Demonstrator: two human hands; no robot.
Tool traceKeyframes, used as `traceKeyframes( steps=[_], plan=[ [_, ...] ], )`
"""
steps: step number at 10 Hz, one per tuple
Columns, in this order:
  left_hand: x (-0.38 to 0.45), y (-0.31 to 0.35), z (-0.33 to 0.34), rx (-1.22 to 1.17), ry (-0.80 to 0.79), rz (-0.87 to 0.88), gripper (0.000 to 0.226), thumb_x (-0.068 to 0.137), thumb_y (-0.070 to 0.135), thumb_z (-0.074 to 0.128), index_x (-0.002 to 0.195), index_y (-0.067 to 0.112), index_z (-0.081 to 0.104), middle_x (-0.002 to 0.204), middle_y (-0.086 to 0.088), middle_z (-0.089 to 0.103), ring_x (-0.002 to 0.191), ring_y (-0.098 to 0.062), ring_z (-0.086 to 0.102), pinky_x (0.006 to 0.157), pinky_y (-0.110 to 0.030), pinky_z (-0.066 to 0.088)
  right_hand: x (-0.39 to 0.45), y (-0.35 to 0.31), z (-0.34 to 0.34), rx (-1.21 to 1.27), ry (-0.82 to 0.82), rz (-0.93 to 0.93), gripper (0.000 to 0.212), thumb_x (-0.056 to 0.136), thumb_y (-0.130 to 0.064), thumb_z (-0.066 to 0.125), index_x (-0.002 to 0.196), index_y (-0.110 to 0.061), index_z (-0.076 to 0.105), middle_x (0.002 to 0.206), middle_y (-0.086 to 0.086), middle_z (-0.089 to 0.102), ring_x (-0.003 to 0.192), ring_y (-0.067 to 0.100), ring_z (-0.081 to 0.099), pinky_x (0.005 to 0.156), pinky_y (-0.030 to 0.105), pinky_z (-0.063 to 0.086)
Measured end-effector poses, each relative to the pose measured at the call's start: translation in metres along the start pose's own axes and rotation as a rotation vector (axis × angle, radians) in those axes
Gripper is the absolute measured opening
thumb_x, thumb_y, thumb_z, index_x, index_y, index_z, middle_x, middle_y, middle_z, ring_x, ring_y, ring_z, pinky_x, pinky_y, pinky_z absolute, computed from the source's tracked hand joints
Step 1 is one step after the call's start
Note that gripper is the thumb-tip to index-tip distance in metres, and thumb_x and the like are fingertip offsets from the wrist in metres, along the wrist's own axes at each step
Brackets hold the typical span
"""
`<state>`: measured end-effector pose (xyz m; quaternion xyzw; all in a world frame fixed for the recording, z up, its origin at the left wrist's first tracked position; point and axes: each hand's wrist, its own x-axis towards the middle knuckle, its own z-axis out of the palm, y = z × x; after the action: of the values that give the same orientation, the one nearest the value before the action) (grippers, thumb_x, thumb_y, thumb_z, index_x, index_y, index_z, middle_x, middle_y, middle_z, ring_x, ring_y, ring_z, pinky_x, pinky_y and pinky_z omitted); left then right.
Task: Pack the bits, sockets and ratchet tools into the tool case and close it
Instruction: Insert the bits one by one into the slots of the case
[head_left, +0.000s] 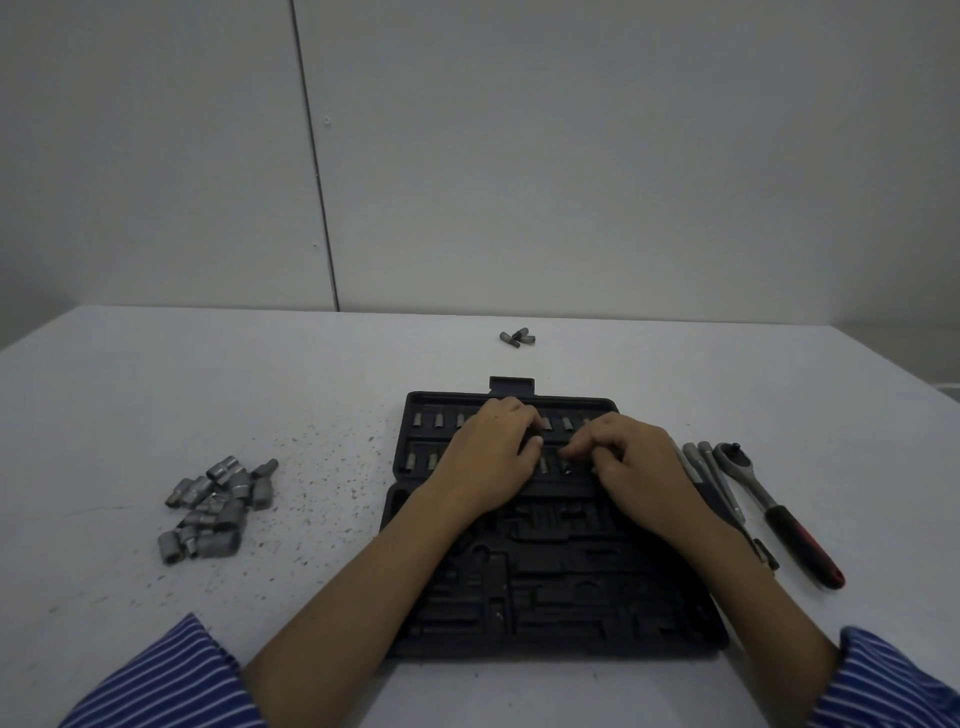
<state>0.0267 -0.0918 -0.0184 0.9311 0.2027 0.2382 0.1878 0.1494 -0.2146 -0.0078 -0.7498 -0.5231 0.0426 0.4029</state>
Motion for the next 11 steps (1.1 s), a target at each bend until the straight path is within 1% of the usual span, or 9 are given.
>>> traceKeyframes(
  steps=[1, 3, 4, 5, 6, 8, 9, 10, 11],
  plan=[
    [0.000, 0.000, 0.000, 0.000, -0.004, 0.000, 0.023, 0.094, 0.023, 0.047, 0.113, 0.014, 0.056, 0.118, 0.001, 0.055, 0.113, -0.015, 0.045, 0.094, -0.030, 0.039, 0.000, -0.001, 0.000, 0.001, -0.001, 0.006, 0.039, 0.079, 0.014, 0.048, 0.074, -0.013, 0.075, 0.082, -0.008, 0.064, 0.075, -0.005, 0.058, 0.067, 0.002, 0.040],
    [0.000, 0.001, -0.001, 0.008, -0.008, -0.006, 0.024, 0.095, 0.024, 0.047, 0.114, 0.013, 0.056, 0.119, 0.000, 0.054, 0.114, -0.015, 0.045, 0.094, -0.031, 0.040, 0.002, -0.002, -0.001, -0.045, -0.021, -0.013, 0.038, 0.078, 0.016, 0.047, 0.076, -0.008, 0.076, 0.084, -0.003, 0.064, 0.080, 0.006, 0.059, 0.070, -0.002, 0.038],
    [0.000, 0.001, -0.001, 0.005, -0.010, -0.007, 0.023, 0.095, 0.024, 0.047, 0.114, 0.013, 0.056, 0.119, 0.000, 0.055, 0.113, -0.015, 0.045, 0.094, -0.033, 0.040, 0.002, -0.003, 0.000, -0.082, -0.049, -0.026, 0.038, 0.077, 0.018, 0.046, 0.076, -0.006, 0.076, 0.085, -0.001, 0.065, 0.081, 0.012, 0.059, 0.071, -0.002, 0.038],
    [0.000, 0.001, -0.001, 0.010, -0.015, -0.004, 0.023, 0.095, 0.024, 0.047, 0.114, 0.014, 0.056, 0.119, 0.000, 0.054, 0.114, -0.015, 0.045, 0.094, -0.032, 0.040, 0.002, -0.004, 0.000, -0.100, -0.065, -0.028, 0.038, 0.076, 0.018, 0.045, 0.076, -0.005, 0.076, 0.087, 0.001, 0.066, 0.081, 0.013, 0.060, 0.072, 0.000, 0.040],
    [0.000, 0.000, -0.001, 0.011, -0.012, -0.003, 0.023, 0.095, 0.024, 0.047, 0.114, 0.014, 0.056, 0.120, 0.000, 0.054, 0.114, -0.015, 0.044, 0.094, -0.031, 0.039, 0.001, -0.004, 0.001, -0.091, -0.044, -0.024, 0.040, 0.076, 0.018, 0.045, 0.074, -0.006, 0.076, 0.085, 0.000, 0.066, 0.080, 0.012, 0.060, 0.072, 0.000, 0.039],
    [0.000, 0.000, -0.001, 0.012, -0.017, -0.002, 0.023, 0.095, 0.024, 0.047, 0.114, 0.014, 0.056, 0.120, 0.000, 0.054, 0.114, -0.015, 0.044, 0.094, -0.029, 0.039, -0.002, -0.005, 0.001, -0.127, -0.019, -0.047, 0.040, 0.077, 0.015, 0.045, 0.077, -0.010, 0.076, 0.087, 0.001, 0.069, 0.081, 0.013, 0.062, 0.075, 0.009, 0.045],
    [0.000, 0.000, -0.001, 0.006, -0.015, 0.000, 0.023, 0.095, 0.024, 0.047, 0.114, 0.014, 0.056, 0.119, 0.000, 0.054, 0.114, -0.015, 0.044, 0.094, -0.031, 0.040, -0.002, -0.007, -0.002, -0.139, -0.014, -0.034, 0.040, 0.078, 0.014, 0.044, 0.078, -0.012, 0.075, 0.084, -0.001, 0.068, 0.078, 0.010, 0.060, 0.071, 0.004, 0.041],
    [0.000, -0.001, 0.000, 0.003, -0.018, 0.000, 0.024, 0.095, 0.024, 0.047, 0.114, 0.014, 0.056, 0.119, 0.000, 0.054, 0.114, -0.015, 0.044, 0.095, -0.032, 0.040, -0.004, -0.011, -0.003, -0.127, -0.005, -0.030, 0.040, 0.078, 0.015, 0.043, 0.082, -0.011, 0.074, 0.078, -0.004, 0.065, 0.072, -0.002, 0.056, 0.067, -0.001, 0.037],
    [0.000, -0.001, 0.000, 0.005, -0.015, 0.002, 0.024, 0.095, 0.024, 0.047, 0.114, 0.014, 0.056, 0.119, 0.000, 0.054, 0.114, -0.015, 0.044, 0.094, -0.031, 0.040, -0.004, -0.013, -0.003, -0.137, -0.014, -0.039, 0.042, 0.078, 0.015, 0.043, 0.087, -0.011, 0.075, 0.081, -0.001, 0.067, 0.071, -0.003, 0.055, 0.068, -0.003, 0.037]
  ],
)
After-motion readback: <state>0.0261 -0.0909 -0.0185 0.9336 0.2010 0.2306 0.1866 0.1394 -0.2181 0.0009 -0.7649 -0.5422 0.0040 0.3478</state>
